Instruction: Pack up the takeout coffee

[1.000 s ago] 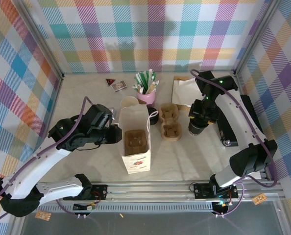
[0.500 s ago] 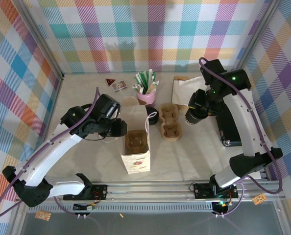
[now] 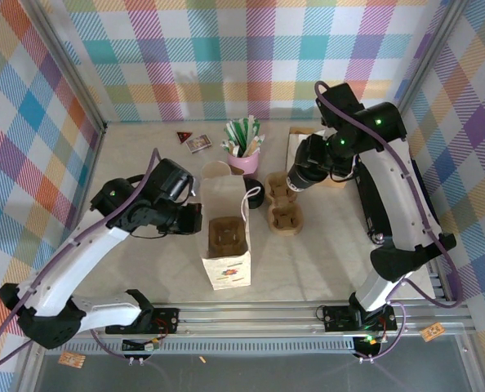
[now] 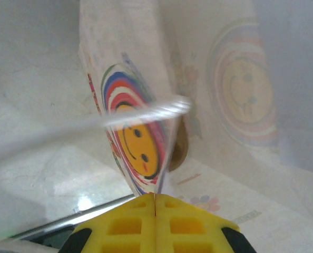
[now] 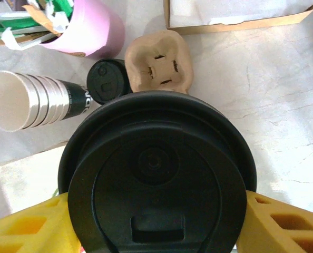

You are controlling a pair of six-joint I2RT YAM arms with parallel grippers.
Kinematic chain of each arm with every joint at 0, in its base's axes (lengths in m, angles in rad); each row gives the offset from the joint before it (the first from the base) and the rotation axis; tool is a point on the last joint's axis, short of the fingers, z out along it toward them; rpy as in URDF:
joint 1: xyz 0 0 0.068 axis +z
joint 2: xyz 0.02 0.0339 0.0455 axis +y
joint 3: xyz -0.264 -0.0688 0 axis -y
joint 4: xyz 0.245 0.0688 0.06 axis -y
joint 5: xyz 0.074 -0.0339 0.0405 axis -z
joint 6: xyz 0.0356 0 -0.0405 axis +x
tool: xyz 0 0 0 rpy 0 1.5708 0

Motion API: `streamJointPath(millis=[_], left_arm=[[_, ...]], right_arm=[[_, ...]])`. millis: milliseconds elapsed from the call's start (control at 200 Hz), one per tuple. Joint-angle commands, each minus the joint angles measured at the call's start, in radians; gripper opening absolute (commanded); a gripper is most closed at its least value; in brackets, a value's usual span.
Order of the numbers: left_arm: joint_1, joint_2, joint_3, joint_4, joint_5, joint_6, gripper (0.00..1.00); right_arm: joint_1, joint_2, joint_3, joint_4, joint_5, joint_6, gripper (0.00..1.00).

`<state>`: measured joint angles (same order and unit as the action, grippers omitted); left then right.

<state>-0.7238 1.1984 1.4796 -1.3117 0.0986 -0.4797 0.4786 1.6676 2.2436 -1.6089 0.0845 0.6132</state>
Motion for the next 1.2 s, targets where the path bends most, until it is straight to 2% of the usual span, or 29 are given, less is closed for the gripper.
streamJointPath(millis=[0, 175, 425, 750, 1195], left_arm=[[0.011, 0.027, 0.04, -0.089, 0.042, 0.02, 0.0], [0.01, 0.057, 0.163, -0.205, -0.038, 0.012, 0.0], [0.011, 0.242, 0.45, -0.479, -0.136, 0.027, 0.0], [0.01, 0.35, 0.513, -0.471, -0.106, 0.049, 0.0], [0.009, 0.323, 0.515, -0.365, 0.012, 0.1, 0.0]], right_arm=[[0.016, 0.0, 0.052, -0.175, -0.03, -0.009, 0.56], [0.026, 0.001, 0.088, -0.172, -0.07, -0.007, 0.56], [0.04, 0.004, 0.142, -0.122, -0.153, 0.009, 0.56], [0.082, 0.024, 0.182, -0.044, -0.241, 0.066, 0.55], [0.234, 0.099, 0.286, -0.012, -0.258, 0.173, 0.54]])
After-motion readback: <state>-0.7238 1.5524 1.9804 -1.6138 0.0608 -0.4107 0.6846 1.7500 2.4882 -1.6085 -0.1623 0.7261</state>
